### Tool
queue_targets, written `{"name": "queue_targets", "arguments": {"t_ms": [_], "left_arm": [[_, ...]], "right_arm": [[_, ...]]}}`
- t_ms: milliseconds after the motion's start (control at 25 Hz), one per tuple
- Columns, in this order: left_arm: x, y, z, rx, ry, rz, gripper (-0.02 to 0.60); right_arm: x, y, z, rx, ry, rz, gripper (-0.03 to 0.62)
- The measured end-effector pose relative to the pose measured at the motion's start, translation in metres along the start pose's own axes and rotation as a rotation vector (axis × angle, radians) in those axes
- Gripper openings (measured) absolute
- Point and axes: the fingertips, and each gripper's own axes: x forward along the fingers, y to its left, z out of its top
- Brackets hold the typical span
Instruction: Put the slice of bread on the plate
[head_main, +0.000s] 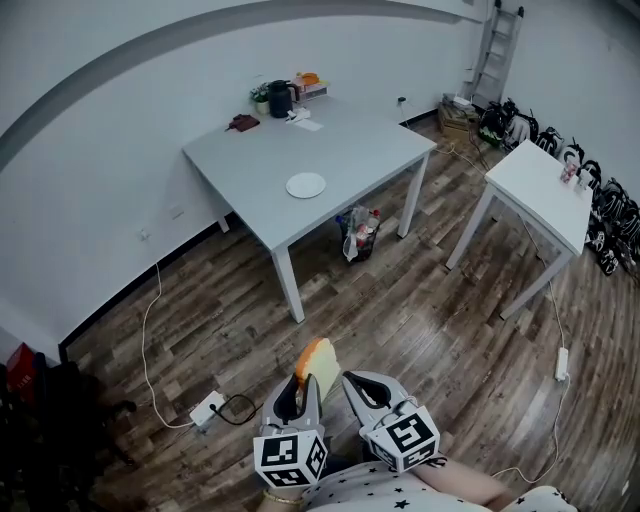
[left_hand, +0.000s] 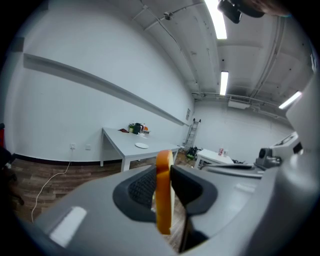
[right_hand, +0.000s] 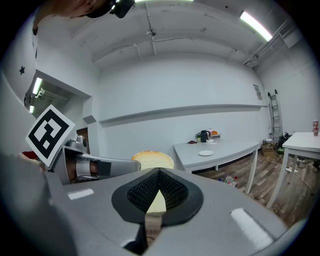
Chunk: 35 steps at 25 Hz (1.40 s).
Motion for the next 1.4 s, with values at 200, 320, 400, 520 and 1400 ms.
{"name": "queue_targets", "arguments": {"t_ms": [200, 320, 400, 520, 1400], "left_arm": [[0.062, -0.002, 0.02, -0.02, -0.015, 0.016, 0.092], [0.098, -0.007, 0.039, -0.015, -0.032, 0.027, 0.094], [0.122, -0.011, 0.049, -0.016, -0.037, 0.035, 0.094], [0.155, -0.017, 0.059, -0.016, -0.042, 0.047, 0.094], [0.299, -0.015, 0.096, -0.016, -0.039, 0.119, 0.094]], "right_arm": [[0.036, -0.061, 0.025, -0.022, -0.016, 0.011, -0.002], [0.055, -0.094, 0.037, -0.03, -0.011, 0.029, -0.002], [0.067, -0.115, 0.046, -0.036, -0.013, 0.042, -0.002], [0.085, -0.146, 0.057, -0.042, -0.016, 0.06, -0.002], [0.17, -0.263, 0.087, -0.025, -0.027, 0.11, -0.002]]}}
